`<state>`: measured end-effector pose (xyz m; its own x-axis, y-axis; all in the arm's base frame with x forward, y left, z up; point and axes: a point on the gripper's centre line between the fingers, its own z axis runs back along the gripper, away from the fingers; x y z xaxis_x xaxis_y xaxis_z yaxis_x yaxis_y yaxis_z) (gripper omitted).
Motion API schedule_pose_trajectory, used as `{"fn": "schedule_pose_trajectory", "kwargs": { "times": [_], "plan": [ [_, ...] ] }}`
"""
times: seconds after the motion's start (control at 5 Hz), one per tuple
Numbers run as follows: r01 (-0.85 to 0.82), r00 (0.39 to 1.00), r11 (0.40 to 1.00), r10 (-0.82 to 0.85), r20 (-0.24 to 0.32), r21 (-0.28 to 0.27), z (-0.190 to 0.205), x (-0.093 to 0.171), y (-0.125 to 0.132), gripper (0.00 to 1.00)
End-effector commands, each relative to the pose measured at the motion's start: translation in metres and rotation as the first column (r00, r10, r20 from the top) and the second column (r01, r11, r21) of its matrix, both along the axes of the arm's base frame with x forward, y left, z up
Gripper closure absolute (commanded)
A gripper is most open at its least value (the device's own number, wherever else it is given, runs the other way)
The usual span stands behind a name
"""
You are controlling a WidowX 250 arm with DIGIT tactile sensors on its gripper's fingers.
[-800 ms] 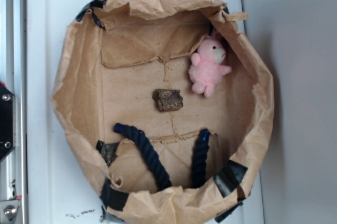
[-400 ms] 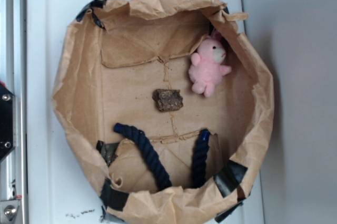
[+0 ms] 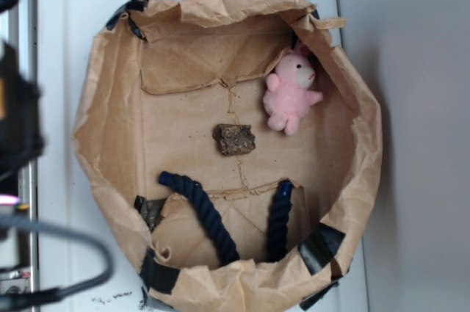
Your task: Grab the blue rope.
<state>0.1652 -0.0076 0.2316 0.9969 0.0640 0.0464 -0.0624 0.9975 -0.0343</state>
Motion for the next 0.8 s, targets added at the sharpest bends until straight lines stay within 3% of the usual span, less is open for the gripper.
{"fn": "schedule_pose_trajectory", "kwargs": {
  "times": [0.0,0.4,0.6],
  "plan": [
    [-0.017,0.999,1.000,0.017,0.038,-0.001,0.009,0.005,0.004,0.00],
    [-0.017,0.999,1.000,0.017,0.038,-0.001,0.009,0.005,0.004,0.00],
    [-0.064,0.998,0.998,0.064,0.012,-0.029,-0.002,0.028,0.008,0.00]
  ]
}}
